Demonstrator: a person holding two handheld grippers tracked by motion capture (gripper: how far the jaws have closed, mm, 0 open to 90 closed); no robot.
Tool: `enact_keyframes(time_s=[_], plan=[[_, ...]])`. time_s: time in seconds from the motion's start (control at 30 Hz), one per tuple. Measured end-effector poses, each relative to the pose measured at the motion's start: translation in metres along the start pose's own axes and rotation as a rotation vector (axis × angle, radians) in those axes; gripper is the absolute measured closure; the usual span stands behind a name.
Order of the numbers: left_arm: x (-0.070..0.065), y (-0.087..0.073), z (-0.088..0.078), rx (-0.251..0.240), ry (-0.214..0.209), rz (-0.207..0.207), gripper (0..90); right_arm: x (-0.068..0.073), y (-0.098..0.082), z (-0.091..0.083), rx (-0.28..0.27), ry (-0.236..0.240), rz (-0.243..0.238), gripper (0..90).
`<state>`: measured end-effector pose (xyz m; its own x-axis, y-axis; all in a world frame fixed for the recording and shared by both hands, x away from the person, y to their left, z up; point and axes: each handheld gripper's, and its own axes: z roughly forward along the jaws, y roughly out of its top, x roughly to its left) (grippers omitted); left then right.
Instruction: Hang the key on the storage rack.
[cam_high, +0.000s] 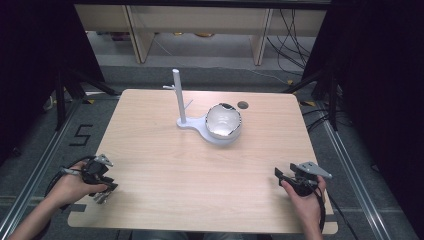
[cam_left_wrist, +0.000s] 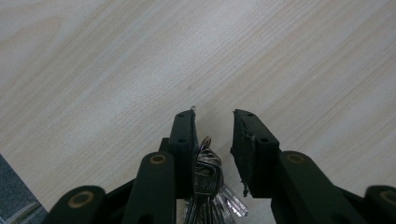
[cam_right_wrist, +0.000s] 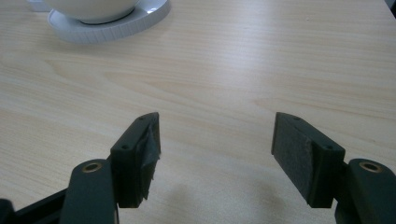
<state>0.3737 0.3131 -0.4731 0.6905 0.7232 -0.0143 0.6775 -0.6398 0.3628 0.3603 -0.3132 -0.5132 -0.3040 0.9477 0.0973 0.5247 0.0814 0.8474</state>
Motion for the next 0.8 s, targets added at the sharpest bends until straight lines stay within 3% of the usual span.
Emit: enact_keyframes(time_s=[0.03, 0.13, 0.17, 0.2, 0.37, 0.4, 0.5, 0.73, 0.8], plan=[[0.001, 0.002, -0.001, 0.034, -0.009, 0.01, 69.9, -0.001, -0.001, 0.001, -0.008, -0.005, -0.014, 33.7], [0.001, 0.003, 0.001, 0.033, -0.015, -0.001, 72.4, -0.001, 0.0, 0.001, -0.008, 0.001, -0.007, 33.6], [0.002, 0.004, 0.001, 0.049, -0.024, 0.008, 72.4, 0.0, 0.0, 0.0, 0.002, 0.004, -0.002, 33.7], [0.002, 0.007, 0.002, 0.078, -0.026, 0.029, 74.3, 0.003, 0.0, 0.0, 0.006, -0.001, 0.035, 33.7], [0.004, 0.015, 0.003, 0.144, -0.033, 0.06, 74.1, 0.003, 0.0, 0.0, 0.014, 0.0, 0.034, 33.7], [0.004, 0.017, 0.003, 0.15, -0.029, 0.059, 74.1, 0.004, 0.0, -0.001, 0.021, -0.001, 0.053, 33.6], [0.006, 0.025, 0.004, 0.199, -0.027, 0.075, 74.3, 0.001, 0.0, 0.0, 0.007, 0.005, 0.013, 33.6], [0.007, 0.031, 0.006, 0.263, -0.03, 0.089, 75.2, 0.0, -0.001, 0.001, -0.007, 0.013, 0.022, 33.6], [0.004, 0.031, 0.008, 0.269, -0.032, 0.067, 75.9, 0.0, 0.0, 0.002, -0.008, 0.013, 0.016, 33.5]])
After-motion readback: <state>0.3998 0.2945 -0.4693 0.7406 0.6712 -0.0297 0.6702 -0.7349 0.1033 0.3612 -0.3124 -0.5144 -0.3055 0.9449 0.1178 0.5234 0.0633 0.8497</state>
